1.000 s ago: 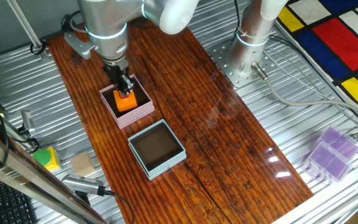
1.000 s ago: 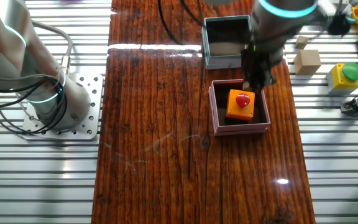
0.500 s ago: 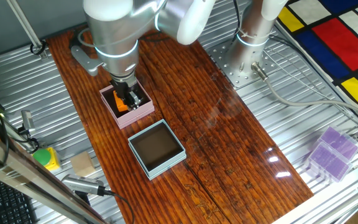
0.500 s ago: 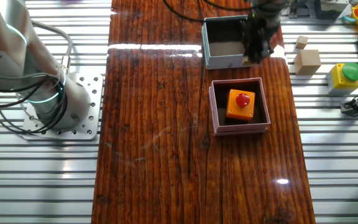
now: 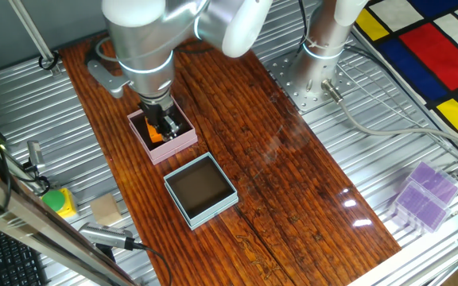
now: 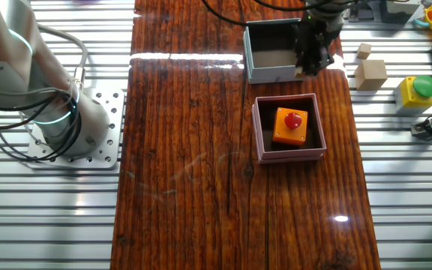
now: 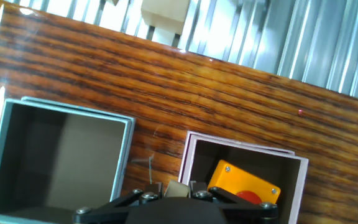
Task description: Move an object from one box to another
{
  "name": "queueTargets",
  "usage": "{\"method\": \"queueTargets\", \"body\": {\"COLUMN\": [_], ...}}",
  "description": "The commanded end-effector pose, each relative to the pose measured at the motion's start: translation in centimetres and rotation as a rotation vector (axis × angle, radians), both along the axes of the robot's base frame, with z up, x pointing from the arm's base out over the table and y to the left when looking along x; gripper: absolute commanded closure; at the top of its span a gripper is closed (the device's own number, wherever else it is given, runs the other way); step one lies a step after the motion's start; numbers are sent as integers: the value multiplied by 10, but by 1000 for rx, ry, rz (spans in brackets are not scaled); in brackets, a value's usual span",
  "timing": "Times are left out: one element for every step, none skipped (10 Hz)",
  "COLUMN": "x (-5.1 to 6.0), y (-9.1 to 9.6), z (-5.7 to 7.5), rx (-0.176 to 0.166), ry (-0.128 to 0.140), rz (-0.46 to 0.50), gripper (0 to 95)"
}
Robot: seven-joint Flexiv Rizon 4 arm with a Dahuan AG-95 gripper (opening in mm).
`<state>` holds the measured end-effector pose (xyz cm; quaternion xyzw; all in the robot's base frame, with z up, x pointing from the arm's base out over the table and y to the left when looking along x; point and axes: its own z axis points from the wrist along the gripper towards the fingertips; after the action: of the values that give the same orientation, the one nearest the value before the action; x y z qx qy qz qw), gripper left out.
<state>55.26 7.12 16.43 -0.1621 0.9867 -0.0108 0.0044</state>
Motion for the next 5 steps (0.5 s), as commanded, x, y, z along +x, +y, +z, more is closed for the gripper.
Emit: {"method": "queueTargets", "body": {"x": [0,0,0,0,0], "y": [0,0,0,0,0], "z": [0,0,0,0,0], "rx": [-2,-2,-1,1,5], "ry": [3,3,4,3,3], "rz": [68,78,105,112,110], "gripper": [950,950,950,950,950]}}
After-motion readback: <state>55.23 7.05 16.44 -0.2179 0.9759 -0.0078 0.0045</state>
